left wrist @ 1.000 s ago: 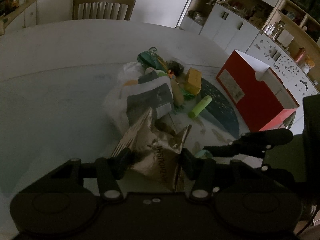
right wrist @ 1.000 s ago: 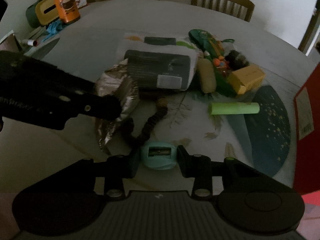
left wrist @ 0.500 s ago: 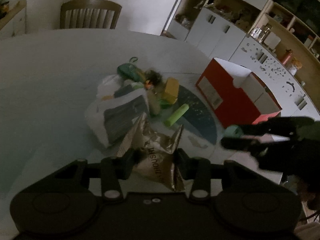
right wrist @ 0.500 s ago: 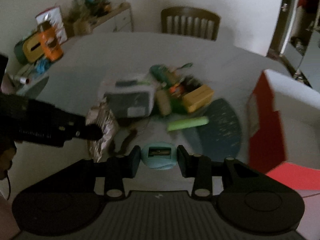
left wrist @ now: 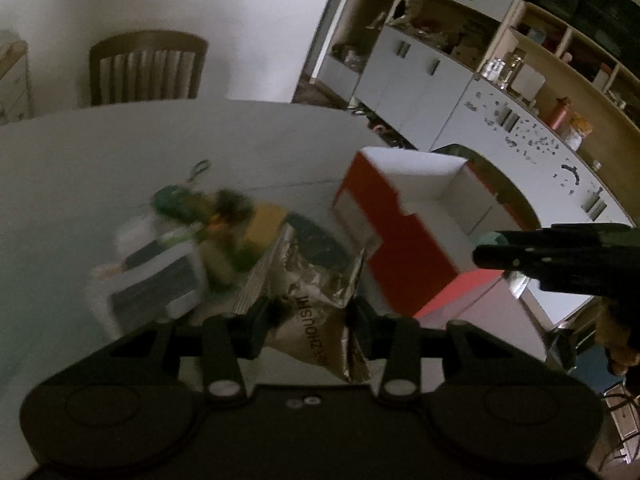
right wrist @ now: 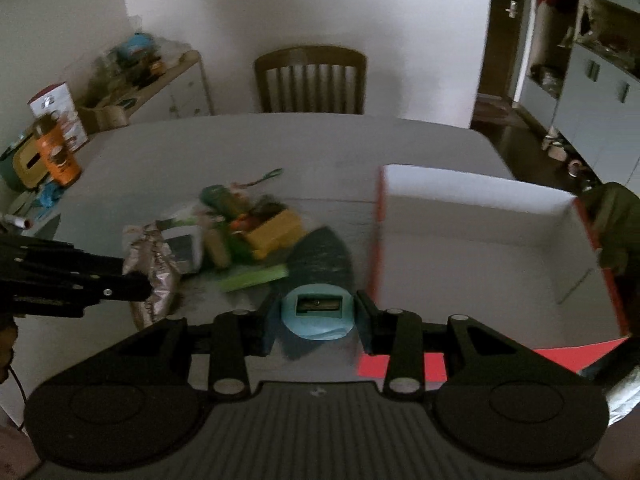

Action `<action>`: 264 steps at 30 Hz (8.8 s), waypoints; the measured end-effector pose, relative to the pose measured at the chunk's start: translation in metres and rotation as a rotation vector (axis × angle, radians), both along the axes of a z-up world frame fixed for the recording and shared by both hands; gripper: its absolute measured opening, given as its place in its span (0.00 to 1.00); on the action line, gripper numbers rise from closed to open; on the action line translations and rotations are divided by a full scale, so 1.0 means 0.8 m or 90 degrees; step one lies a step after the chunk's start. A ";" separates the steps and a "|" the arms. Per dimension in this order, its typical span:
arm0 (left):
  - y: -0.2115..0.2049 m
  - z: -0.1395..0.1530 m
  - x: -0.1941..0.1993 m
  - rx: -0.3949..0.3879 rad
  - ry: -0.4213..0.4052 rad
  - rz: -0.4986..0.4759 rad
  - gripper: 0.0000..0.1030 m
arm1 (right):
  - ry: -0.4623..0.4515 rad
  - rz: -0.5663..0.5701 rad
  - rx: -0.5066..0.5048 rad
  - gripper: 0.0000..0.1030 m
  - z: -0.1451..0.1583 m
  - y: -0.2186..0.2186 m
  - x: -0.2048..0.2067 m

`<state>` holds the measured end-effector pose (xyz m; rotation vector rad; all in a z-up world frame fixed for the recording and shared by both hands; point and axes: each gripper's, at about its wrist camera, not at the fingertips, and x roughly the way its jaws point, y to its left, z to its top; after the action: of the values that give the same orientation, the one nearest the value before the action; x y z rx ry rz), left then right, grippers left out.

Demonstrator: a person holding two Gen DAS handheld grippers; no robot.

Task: Organize objects
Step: 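Grasp the teal tape measure with the right gripper while the left gripper lifts the foil bag, then lower the foil bag and tape measure into the red shoebox and release both, then move both grippers back over the clutter pile, then grasp the green tube with the right gripper while the left grasps the white-green packet, then lower the green tube and white-green packet into the shoebox and release both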

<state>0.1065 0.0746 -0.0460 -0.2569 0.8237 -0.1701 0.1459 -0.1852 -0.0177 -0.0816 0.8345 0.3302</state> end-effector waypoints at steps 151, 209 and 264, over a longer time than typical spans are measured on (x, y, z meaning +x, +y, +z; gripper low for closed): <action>0.130 -0.045 0.029 0.075 -0.012 0.072 0.99 | 0.090 -0.109 0.054 0.79 -0.060 0.095 0.052; 0.127 -0.093 0.070 0.106 0.043 -0.005 0.26 | 0.184 -0.166 -0.061 0.22 -0.176 0.143 0.160; -0.192 0.023 0.159 0.054 -0.016 -0.080 0.14 | 0.074 -0.252 0.138 0.15 -0.018 -0.201 0.053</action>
<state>0.2334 -0.0792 -0.0276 -0.1228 0.8208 -0.2542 0.1881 -0.3463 -0.0320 0.3047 0.9038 0.0503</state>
